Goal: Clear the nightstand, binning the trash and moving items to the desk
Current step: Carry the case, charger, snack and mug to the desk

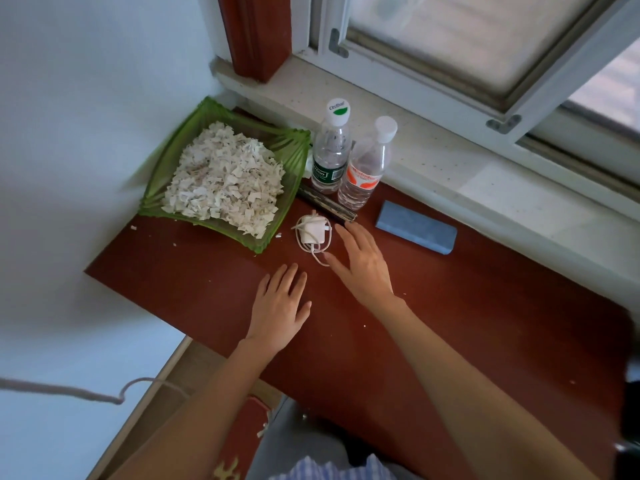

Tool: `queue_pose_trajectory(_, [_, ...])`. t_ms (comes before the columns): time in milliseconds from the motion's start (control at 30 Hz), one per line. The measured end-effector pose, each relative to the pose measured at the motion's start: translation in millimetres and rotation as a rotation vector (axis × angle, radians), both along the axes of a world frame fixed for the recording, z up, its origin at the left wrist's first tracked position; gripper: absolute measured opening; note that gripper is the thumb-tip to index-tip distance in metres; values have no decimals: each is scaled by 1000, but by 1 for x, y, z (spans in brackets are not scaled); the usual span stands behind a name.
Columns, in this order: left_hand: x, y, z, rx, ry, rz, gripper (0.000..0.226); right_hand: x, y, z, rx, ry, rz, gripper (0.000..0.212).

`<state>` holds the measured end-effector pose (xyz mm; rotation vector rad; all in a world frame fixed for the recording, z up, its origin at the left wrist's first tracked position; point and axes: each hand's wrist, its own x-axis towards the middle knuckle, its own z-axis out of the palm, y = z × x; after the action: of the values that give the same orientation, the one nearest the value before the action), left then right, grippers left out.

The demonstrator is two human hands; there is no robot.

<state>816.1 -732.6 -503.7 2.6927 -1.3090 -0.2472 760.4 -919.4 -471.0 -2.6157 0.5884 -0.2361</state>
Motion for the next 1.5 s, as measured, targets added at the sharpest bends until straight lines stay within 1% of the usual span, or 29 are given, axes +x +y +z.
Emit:
queue_pose_trajectory(133, [0,1,2,12,5,-10,50,-58,-4,4,-49,56,-98,54])
queue_pose_trajectory(200, [-3,1,4,-4,4,-21,52,-88,-4,4,-57,89,-165,52])
queue_pose_trajectory(300, [-9,-7,10,-30,5,-91,53,-132,-1,5,-46,140,-291,49])
queue_pose_trajectory(467, [-35,-34,23,-69,-9,-250,49,-202,12,11,-22,109,-535,38])
queue_pose_trajectory(633, [-82,-66,40,-152,-45,-454,46,-263,36,27,-39,17,-778,36])
queue_pose_trajectory(767, [-136,-82,58,-190,-46,-615,46,-318,70,38,-57,-38,-946,34])
queue_pose_trajectory(900, [-202,-76,73,-218,-43,-786,46,-383,126,46,-108,-69,-1128,34])
queue_pose_trajectory(1067, [-292,-40,84,-244,-3,-962,46,-457,215,55,-114,-44,-1360,35])
queue_pose_trajectory(1233, [-372,7,88,-252,33,-1129,44,-519,303,61,-105,-24,-1526,36])
queue_pose_trajectory(1400, [-450,39,88,-237,55,-1320,44,-579,362,66,-106,-25,-1716,35])
queue_pose_trajectory(1500, [-500,48,87,-225,73,-1435,45,-612,388,68,-110,-42,-1829,30])
